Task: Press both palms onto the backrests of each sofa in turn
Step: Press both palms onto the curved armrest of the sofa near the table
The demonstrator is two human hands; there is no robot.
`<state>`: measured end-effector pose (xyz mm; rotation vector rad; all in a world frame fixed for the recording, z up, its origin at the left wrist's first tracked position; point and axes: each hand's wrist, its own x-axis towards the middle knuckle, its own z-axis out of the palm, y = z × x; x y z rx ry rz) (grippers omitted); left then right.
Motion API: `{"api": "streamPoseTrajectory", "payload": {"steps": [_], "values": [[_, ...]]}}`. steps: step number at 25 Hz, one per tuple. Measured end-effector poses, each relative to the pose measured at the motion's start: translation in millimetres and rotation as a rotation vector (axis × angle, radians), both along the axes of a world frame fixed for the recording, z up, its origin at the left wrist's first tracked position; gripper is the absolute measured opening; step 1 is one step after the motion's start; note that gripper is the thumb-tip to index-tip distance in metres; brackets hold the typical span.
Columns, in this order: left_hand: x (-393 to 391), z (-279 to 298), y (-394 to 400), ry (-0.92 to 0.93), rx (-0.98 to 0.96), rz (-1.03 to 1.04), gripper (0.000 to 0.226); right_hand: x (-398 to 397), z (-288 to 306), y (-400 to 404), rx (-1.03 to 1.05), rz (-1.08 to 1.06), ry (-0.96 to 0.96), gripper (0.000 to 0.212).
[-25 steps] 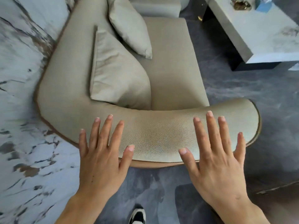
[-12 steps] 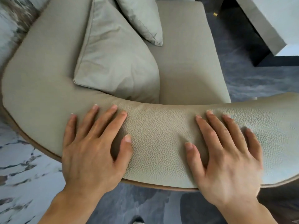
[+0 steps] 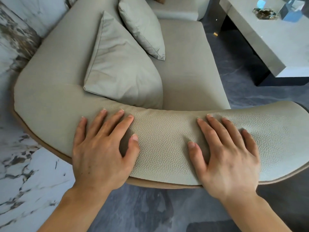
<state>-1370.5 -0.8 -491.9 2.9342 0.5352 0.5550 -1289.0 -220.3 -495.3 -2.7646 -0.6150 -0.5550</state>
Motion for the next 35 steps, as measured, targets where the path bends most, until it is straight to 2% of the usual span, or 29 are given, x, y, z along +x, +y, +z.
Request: {"api": "streamPoseTrajectory", "payload": {"steps": [9,16,30,32,35], "values": [[72,-4,31,-0.08,-0.006,-0.009,0.049,71,-1,31,-0.009,-0.013,0.02,0.058],[127,-3,58,-0.075,-0.018,-0.012,0.05,124,1,60,0.001,-0.025,0.05,0.06],[141,-5,72,-0.095,0.007,-0.064,0.05,136,1,72,-0.02,-0.057,0.03,0.059],[142,-4,74,-0.068,-0.011,-0.072,0.051,134,5,74,-0.05,-0.062,0.082,0.061],[139,2,75,-0.032,-0.054,-0.108,0.054,130,16,70,-0.153,-0.057,0.225,0.077]]}}
